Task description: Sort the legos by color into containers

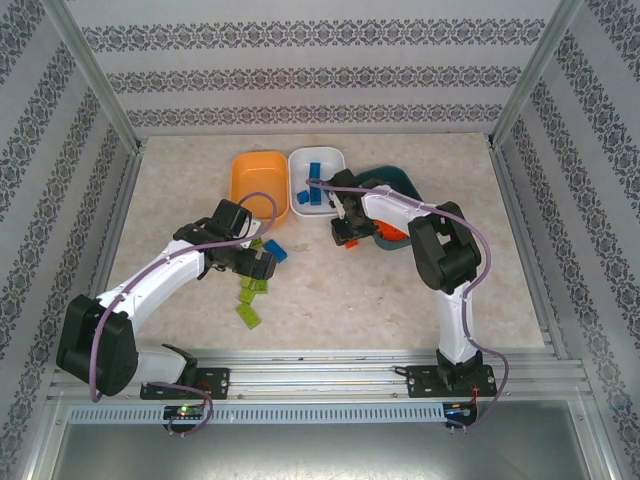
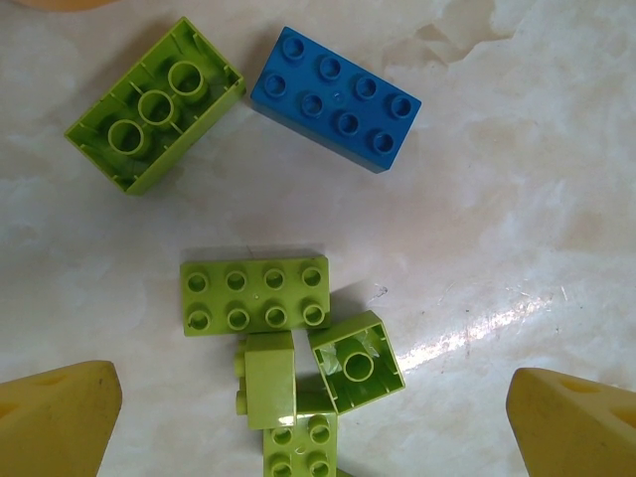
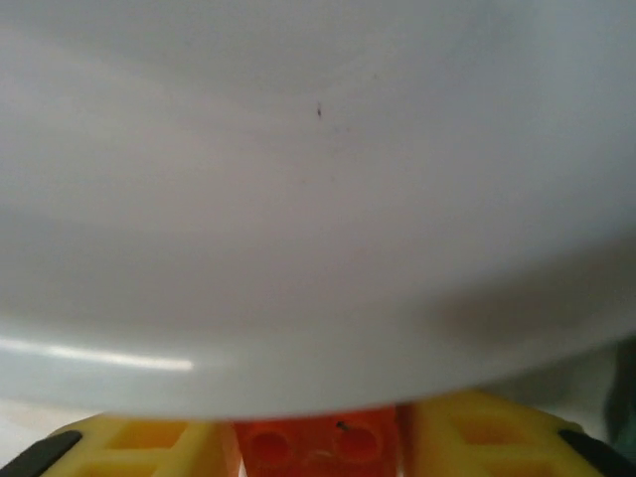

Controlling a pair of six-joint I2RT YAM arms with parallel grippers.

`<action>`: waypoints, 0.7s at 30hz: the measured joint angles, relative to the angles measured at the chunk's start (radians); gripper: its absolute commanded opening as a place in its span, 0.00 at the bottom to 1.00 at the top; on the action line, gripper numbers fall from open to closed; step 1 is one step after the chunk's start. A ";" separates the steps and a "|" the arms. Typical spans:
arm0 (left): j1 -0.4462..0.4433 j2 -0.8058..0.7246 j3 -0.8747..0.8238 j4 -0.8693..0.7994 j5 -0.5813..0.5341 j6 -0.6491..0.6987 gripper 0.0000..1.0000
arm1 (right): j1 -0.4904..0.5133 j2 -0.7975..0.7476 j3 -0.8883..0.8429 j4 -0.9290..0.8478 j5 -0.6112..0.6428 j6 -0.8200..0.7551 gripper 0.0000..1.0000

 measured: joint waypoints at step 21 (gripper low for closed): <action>0.000 -0.011 0.000 -0.001 -0.005 0.000 1.00 | -0.206 -0.387 -0.149 0.019 -0.023 0.119 0.67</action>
